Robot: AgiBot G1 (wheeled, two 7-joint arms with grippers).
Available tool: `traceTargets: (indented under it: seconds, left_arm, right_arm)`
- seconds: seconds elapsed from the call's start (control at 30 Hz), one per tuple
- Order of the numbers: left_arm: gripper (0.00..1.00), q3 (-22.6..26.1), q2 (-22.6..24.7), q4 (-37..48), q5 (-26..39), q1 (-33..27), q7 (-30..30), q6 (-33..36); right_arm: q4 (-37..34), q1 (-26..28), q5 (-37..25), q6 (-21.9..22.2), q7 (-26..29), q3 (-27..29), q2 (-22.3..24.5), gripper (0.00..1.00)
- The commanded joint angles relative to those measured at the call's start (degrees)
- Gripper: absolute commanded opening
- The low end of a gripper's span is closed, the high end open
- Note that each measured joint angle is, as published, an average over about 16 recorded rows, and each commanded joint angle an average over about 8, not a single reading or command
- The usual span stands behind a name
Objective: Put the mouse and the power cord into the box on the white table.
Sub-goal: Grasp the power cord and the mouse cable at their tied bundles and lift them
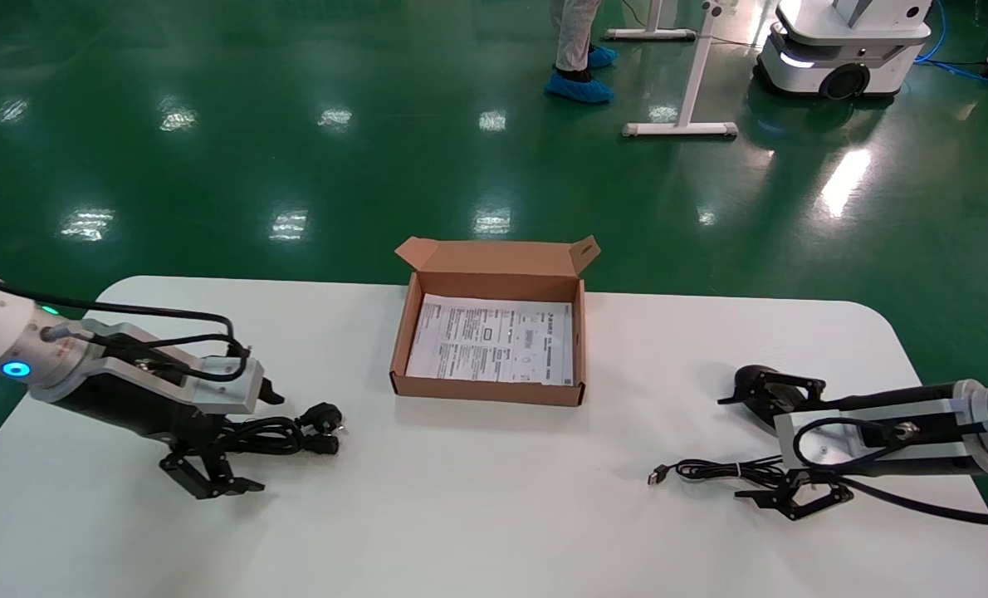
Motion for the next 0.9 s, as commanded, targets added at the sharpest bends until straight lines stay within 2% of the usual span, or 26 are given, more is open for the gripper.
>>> traceTargets:
  seconds: [0.03, 0.07, 0.1, 0.3, 0.33, 0.37, 0.9]
  left_arm:
    - [1.00, -0.07, 0.76, 1.37, -0.09, 0.16, 0.95, -0.59]
    - [1.00, -0.06, 1.00, 1.82, -0.07, 0.28, 1.23, -0.81]
    - [0.92, -0.03, 1.22, 2.21, -0.04, 0.41, 1.47, -1.00]
    - [0.17, 0.35, 2.28, 4.10, 0.42, 1.08, 2.35, -1.78]
    - [0.04, 0.40, 2.38, 4.27, 0.49, 1.14, 2.40, -1.83]
    - [0.00, 0.45, 2.45, 4.40, 0.54, 1.18, 2.43, -1.88]
    - [0.00, 0.29, 2.08, 3.73, 0.42, 1.15, 2.29, -1.77]
  right_arm:
    - [-1.51, 0.53, -0.58, 0.17, -0.82, -0.36, -0.34, 1.00]
    - [-2.17, 0.72, -0.65, 0.33, -1.02, -0.39, -0.49, 0.91]
    - [-2.75, 0.87, -0.69, 0.47, -1.16, -0.40, -0.61, 0.79]
    - [-5.50, 1.60, -0.83, 0.97, -1.45, -0.39, -1.25, 0.04]
    - [-5.72, 1.67, -0.86, 1.00, -1.46, -0.40, -1.31, 0.00]
    - [-5.88, 1.73, -0.89, 1.02, -1.46, -0.41, -1.36, 0.00]
    - [-5.13, 1.51, -0.63, 0.93, -1.46, -0.32, -1.15, 0.00]
